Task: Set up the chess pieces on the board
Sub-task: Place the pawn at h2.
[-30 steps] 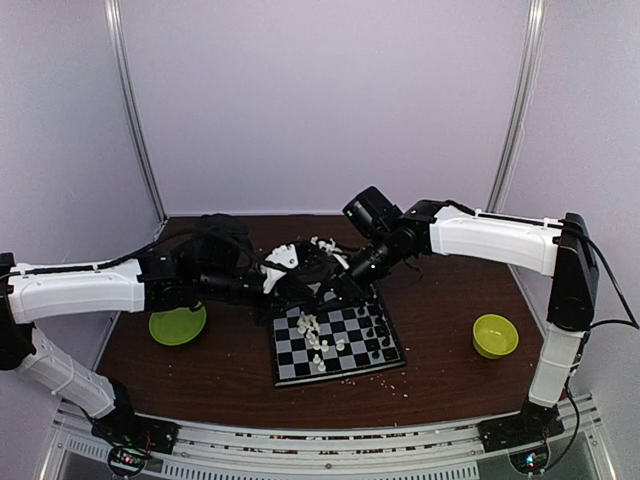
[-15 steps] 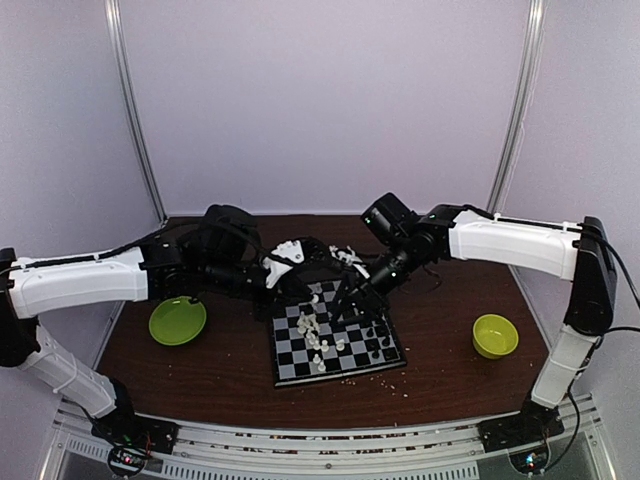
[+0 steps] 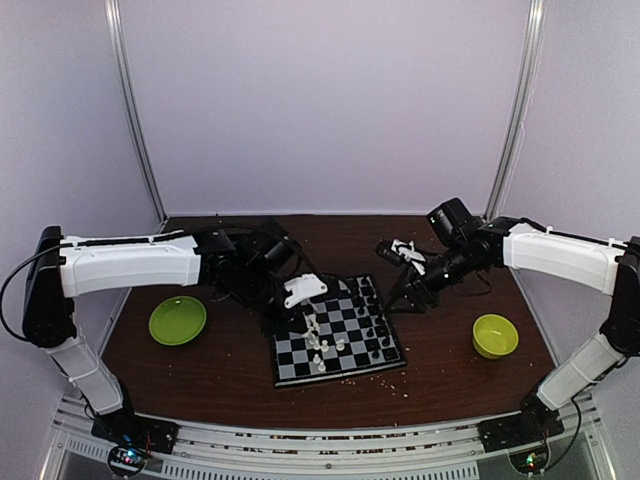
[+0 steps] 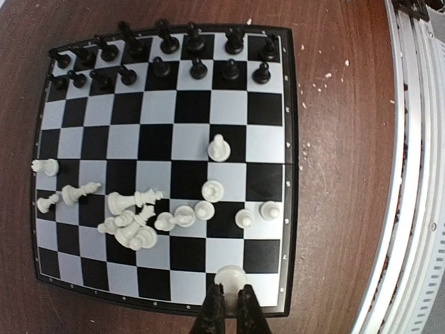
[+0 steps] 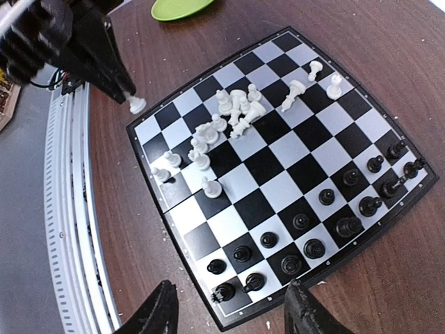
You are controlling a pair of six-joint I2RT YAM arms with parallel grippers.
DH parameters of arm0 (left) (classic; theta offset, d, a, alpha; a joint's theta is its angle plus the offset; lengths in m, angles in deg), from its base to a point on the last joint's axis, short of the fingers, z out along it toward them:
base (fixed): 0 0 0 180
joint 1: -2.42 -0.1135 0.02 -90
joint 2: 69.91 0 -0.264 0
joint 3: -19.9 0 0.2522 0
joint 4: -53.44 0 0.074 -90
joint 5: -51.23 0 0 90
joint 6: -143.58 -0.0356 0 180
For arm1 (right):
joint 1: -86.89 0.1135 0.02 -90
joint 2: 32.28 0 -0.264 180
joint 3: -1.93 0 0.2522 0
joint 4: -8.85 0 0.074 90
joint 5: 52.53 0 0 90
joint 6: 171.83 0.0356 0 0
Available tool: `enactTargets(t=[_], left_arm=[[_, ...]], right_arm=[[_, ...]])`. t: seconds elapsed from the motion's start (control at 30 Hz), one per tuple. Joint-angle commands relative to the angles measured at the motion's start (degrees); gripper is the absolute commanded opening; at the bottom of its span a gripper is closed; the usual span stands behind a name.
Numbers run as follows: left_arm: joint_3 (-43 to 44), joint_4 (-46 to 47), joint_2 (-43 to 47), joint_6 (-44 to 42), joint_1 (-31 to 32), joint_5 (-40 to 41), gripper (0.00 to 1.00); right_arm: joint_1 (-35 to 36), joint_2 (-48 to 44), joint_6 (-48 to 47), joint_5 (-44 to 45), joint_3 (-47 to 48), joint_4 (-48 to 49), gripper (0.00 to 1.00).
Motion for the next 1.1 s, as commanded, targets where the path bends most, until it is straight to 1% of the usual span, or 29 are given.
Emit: enactTargets(t=[0.0,0.1,0.23,0.4,0.83,0.97,1.07], left_arm=[[1.88,-5.45,-2.46,-0.07,2.02,-1.86,0.0],[2.03,-5.84,-4.41,0.67,3.94,-1.79,0.0],[3.03,-6.14,-7.32,2.1,5.28,0.57,0.0],[3.98,-6.42,-10.52,2.8,5.8,5.03,0.0],[3.89,-5.94,-14.46,3.83,5.89,7.3,0.0],[4.06,-5.9,-14.66,3.96,5.89,6.88,0.07],[4.31,-5.96,-13.86,3.84,5.89,6.31,0.15]], right_arm=[[-0.28,-1.67,0.08,2.63,-0.47,3.82,0.52],[-0.28,-1.22,-0.27,2.43,-0.89,4.04,0.51],[-0.28,-1.03,-0.58,2.34,-0.46,3.61,0.51],[-0.28,-1.57,-0.78,2.38,-1.19,3.97,0.51],[-0.27,-0.75,-0.76,2.27,-0.98,3.87,0.5],[-0.27,-0.48,-0.77,2.1,-0.99,3.73,0.5],[-0.26,-0.44,-0.81,1.95,-0.98,3.69,0.5]])
